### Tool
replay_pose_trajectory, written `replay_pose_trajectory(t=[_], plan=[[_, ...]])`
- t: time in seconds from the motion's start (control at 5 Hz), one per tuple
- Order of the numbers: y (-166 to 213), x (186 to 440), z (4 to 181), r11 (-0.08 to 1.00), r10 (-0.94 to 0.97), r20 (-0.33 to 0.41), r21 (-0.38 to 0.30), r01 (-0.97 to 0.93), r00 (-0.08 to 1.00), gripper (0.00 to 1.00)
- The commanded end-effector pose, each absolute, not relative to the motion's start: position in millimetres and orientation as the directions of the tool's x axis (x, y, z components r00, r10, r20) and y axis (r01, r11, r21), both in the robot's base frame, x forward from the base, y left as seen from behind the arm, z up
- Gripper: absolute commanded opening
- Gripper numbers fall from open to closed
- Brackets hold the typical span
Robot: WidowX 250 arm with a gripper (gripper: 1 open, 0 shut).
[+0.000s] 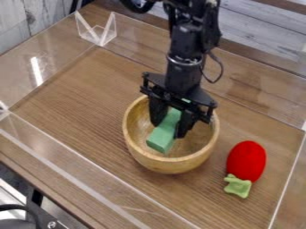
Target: Remove the green block from the brown bowl and put it on the table
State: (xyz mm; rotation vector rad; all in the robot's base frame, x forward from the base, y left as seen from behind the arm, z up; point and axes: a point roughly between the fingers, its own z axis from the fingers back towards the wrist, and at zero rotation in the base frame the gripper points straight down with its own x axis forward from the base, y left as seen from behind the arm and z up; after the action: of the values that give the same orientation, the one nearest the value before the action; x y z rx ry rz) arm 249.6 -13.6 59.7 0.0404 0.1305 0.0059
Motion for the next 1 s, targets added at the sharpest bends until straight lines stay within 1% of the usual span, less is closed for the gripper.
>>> replay_pose_trajectory(t=[0.0, 0.2, 0.4, 0.6, 0.8], plan=[[-12.8, 260.4, 88.3, 0.999, 0.038, -0.050, 0.034, -0.036, 0.998, 0.00], [-11.0, 265.8, 109.9, 0.997, 0.075, -0.012, 0.021, -0.075, 0.997, 0.00], [-1.1, 270.7, 129.3, 0.994, 0.108, 0.024, 0.000, -0.108, 0.994, 0.00], [20.7, 272.1, 141.3, 0.996, 0.083, 0.046, -0.013, -0.083, 0.995, 0.00], [44.6, 269.1, 142.5, 0.999, 0.039, 0.061, -0.023, -0.038, 0.997, 0.00]])
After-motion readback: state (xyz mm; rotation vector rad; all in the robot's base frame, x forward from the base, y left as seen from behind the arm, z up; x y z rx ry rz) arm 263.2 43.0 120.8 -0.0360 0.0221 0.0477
